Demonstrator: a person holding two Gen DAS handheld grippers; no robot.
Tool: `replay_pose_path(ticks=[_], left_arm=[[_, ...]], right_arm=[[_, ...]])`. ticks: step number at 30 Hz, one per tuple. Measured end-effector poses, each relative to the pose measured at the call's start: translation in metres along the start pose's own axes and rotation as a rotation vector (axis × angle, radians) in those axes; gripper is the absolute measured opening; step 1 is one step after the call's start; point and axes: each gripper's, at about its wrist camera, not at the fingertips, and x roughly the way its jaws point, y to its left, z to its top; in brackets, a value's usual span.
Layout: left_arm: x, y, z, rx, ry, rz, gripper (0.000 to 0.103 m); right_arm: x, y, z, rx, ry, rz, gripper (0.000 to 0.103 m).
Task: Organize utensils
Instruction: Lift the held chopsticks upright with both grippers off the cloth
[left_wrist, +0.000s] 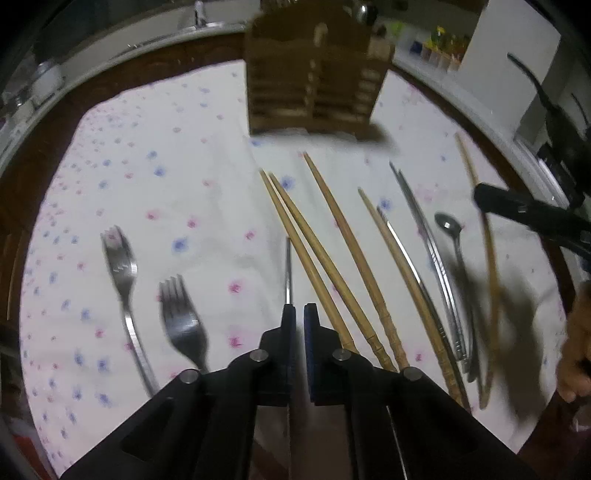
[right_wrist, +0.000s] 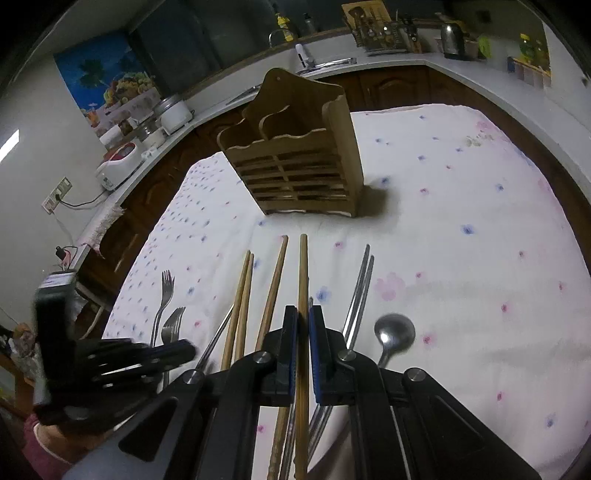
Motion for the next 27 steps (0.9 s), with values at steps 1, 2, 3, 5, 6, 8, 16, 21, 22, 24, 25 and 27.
replay_pose_path(ticks=[1, 2, 3, 5, 6, 8, 16, 21, 22, 24, 25, 27], left_arm=[[0.007, -0.002, 0.001, 0.005, 0.015, 0.012, 0.009], [0.014, -0.002, 0.004, 0.006, 0.029, 0.021, 0.011], [0.019, -0.004, 0.004, 0.015, 0.031, 0.031, 0.018], [0.024, -0.007, 0.006, 0.034, 0.026, 0.035, 0.021], [0.026, -0.01, 0.006, 0.047, 0.022, 0.046, 0.02], [0.029, -0.013, 0.008, 0.059, 0.015, 0.05, 0.013], [-0.009, 0.002, -0.002, -0.004, -0.1, -0.04, 0.004], [-0.076, 0.016, -0.028, -0.076, -0.274, -0.127, 0.004], [-0.083, 0.019, -0.032, -0.087, -0.294, -0.138, 0.004], [-0.101, 0.025, -0.042, -0.112, -0.338, -0.159, 0.004], [-0.109, 0.026, -0.048, -0.119, -0.352, -0.158, 0.004], [-0.121, 0.03, -0.06, -0.133, -0.375, -0.166, 0.004]], right_arm=[[-0.001, -0.002, -0.002, 0.006, 0.002, 0.005, 0.006], [-0.002, -0.004, -0.005, 0.015, 0.002, 0.007, 0.006], [-0.003, -0.006, -0.007, 0.019, 0.002, 0.005, 0.006], [-0.004, -0.009, -0.012, 0.03, 0.005, 0.006, 0.006], [-0.004, -0.011, -0.013, 0.033, 0.006, 0.002, 0.006], [-0.004, -0.013, -0.015, 0.042, 0.005, 0.003, 0.006], [-0.016, -0.009, -0.017, 0.035, -0.024, 0.006, 0.006], [-0.036, 0.001, -0.018, 0.009, -0.08, 0.011, 0.006], [-0.038, 0.004, -0.018, 0.002, -0.088, 0.01, 0.006], [-0.044, 0.009, -0.018, -0.013, -0.109, 0.021, 0.006], [-0.046, 0.012, -0.019, -0.017, -0.115, 0.022, 0.006], [-0.051, 0.017, -0.02, -0.031, -0.125, 0.022, 0.006]])
